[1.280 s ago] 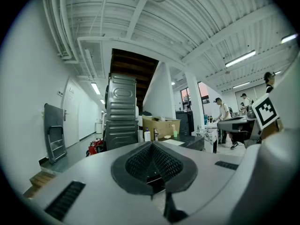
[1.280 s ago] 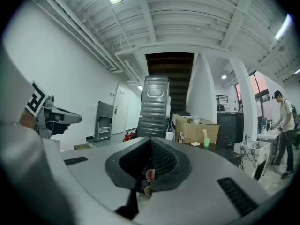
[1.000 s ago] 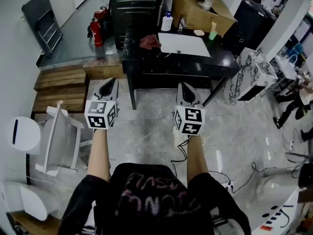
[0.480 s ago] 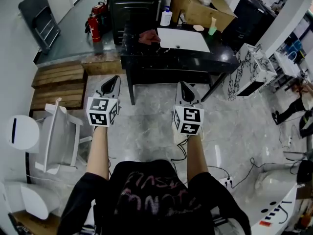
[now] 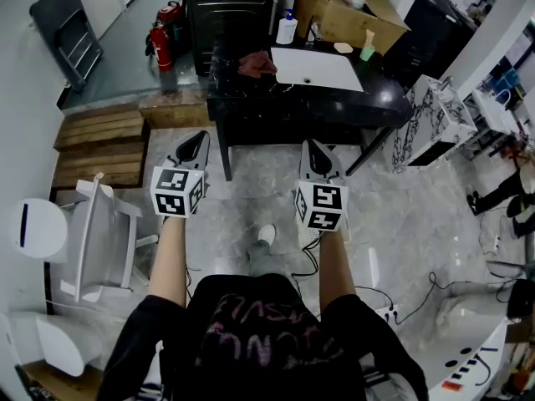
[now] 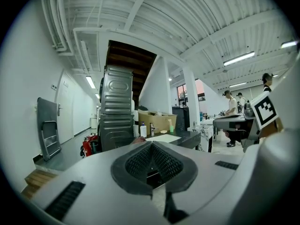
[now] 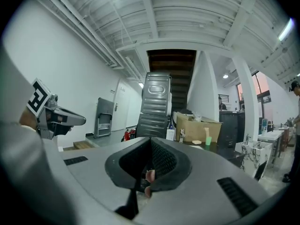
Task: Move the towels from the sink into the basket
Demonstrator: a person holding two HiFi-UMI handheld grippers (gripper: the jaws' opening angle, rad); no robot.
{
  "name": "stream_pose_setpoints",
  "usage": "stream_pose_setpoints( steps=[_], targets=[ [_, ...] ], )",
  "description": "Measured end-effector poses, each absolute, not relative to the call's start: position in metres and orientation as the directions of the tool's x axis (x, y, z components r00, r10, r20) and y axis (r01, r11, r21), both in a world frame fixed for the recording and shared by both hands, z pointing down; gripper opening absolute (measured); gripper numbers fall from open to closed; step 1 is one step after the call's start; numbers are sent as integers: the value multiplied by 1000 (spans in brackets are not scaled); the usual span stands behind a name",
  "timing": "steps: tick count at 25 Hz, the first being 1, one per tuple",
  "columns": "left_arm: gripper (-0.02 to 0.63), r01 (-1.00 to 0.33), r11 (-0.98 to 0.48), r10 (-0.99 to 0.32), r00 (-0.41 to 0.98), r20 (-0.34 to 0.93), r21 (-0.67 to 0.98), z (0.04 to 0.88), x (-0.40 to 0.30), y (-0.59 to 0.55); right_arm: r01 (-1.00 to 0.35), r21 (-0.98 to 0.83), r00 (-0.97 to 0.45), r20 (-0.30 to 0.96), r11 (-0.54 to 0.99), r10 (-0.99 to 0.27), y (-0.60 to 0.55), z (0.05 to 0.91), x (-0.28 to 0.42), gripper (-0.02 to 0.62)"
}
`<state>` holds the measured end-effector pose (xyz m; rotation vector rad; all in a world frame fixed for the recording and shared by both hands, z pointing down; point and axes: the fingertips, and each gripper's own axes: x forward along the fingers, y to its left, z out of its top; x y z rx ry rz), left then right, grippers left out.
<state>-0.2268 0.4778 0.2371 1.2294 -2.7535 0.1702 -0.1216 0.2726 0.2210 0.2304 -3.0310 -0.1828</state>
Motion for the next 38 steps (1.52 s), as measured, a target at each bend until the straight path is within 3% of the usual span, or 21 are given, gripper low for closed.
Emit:
stream_pose_setpoints(
  steps=[26, 38],
  targets=[
    [15, -720, 694, -697, -680, 227, -27, 261, -434, 340, -90, 90, -988, 116, 992, -100, 129, 234, -348, 15],
    [15, -697, 716, -669, -702, 245, -41, 259, -479, 293, -50, 61, -992, 111, 997, -57, 80, 232, -408, 15]
  ],
)
